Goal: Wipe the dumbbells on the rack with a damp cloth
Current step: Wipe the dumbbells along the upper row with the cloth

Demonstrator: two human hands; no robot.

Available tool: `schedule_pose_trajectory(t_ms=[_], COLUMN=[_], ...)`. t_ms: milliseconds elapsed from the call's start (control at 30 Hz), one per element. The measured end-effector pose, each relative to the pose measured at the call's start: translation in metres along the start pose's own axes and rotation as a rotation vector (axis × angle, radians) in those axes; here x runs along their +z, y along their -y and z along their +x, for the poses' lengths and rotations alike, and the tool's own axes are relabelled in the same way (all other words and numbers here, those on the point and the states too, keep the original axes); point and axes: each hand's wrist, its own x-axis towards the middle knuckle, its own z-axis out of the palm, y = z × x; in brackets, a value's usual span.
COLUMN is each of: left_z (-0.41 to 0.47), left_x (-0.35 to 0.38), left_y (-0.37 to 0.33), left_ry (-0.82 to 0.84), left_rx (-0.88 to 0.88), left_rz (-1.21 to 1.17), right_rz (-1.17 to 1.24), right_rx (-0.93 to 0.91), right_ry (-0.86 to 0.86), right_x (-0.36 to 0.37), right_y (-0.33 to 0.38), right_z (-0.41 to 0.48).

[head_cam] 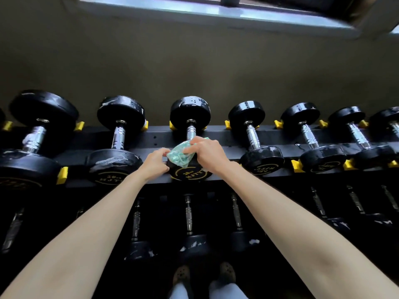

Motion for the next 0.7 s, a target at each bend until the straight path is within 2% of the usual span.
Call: schedule_pose_trajectory(t_ms=[67, 267, 467, 567, 700], left_z=[0.003, 0.008, 0.010, 0.007, 0.006], left_x=[-0.001, 0.002, 0.007, 0.012, 0.020], left_y=[-0.004, -0.022, -0.028, -0.033, -0.040], left_ry=[-0.002, -0.005, -0.036, -0.071, -0.095], left_rx=[-0.010, -0.066, -0.126, -0.155, -0.198], left_rz=[0.051, 0.198, 0.156, 0.151, 0.178], right_rz=[-0.129, -0.292, -0.500, -0.481, -0.411], right_rx=[-0.084, -0.330, -0.528, -0.507, -0.435], right_ry=[0.008, -0.028, -0.139, -0.178, -0.095], right_x=[0.000, 0.003, 0.020, 0.032, 0.037], right_y=[-0.005, -0.016, -0.043, -0.066, -0.074], right_z=[-0.012, -0.034, -0.041, -0.049, -0.053])
